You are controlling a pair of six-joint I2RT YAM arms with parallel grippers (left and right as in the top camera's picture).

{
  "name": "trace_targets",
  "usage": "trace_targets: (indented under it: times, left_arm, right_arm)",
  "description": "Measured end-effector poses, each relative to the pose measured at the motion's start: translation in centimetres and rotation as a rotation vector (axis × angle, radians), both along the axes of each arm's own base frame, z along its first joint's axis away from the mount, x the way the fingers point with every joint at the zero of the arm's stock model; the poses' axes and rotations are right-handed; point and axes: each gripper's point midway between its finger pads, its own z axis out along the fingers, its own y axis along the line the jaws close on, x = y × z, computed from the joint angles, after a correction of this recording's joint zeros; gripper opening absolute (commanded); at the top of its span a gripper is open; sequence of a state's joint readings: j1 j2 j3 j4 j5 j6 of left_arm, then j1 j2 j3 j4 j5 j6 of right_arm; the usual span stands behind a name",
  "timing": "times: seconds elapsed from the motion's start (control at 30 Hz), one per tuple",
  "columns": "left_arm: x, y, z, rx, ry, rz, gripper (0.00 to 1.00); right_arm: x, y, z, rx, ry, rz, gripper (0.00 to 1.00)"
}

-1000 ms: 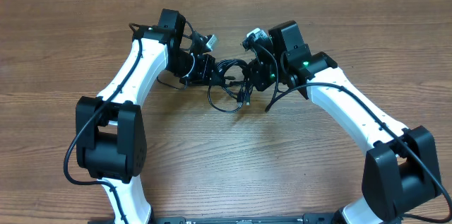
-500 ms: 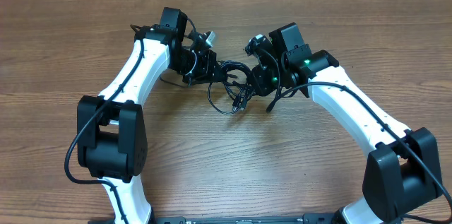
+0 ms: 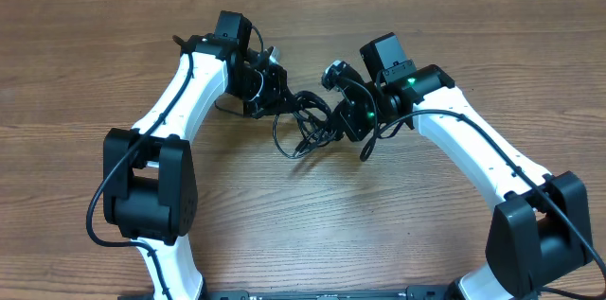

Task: Untangle cables

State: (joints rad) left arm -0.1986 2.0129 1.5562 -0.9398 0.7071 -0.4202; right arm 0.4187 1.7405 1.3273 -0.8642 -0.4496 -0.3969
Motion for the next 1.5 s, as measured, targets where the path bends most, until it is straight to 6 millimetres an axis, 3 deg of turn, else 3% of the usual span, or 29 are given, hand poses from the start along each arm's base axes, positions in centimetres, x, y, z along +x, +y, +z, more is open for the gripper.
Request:
trace_targets:
  times: [0.23,0.37,0.87,0.9,0.93,1.0,1.13,1.3,1.5]
  left_arm:
    - [0.0,0.6,-0.5,0.048,0.002,0.007,0.04]
    - [1.7,3.5,-1.7,0.168,-0.034,0.083,0.04]
    - [1.1,4.8,-2.4,0.246,-0.027,0.065,0.04]
    - [1.0,4.9,-2.5,0.249,-0.028,0.057,0.04]
    - [0.9,5.0,-2.5,0.252,-0.031,0.043,0.04]
    - [0.9,5.5,-2.6,0.266,-0.050,0.019,0.04]
    - [1.4,6.8,-2.7,0.282,-0.095,-0.019,0.04]
    - [1.3,6.7,-2.3,0.241,-0.140,-0.088,0.04]
    - [0.8,4.7,-1.2,0.112,-0.196,-0.191,0.04]
  right_arm:
    - [-1.4,0.7,0.4,0.046,-0.002,0.127,0.04]
    - [-3.3,1.4,0.9,0.118,0.033,0.222,0.04]
    - [-3.8,2.4,1.7,0.196,0.017,0.279,0.04]
    - [-3.7,2.4,1.8,0.198,0.016,0.279,0.10]
    - [-3.6,2.5,1.8,0.201,0.016,0.272,0.21]
    - [-3.4,2.5,1.8,0.205,0.021,0.253,0.30]
    - [-2.0,2.3,1.7,0.200,0.023,0.162,0.65]
    - [-0.1,1.3,1.5,0.174,0.033,0.030,0.89]
    - [0.7,0.2,1.3,0.161,0.067,-0.064,1.00]
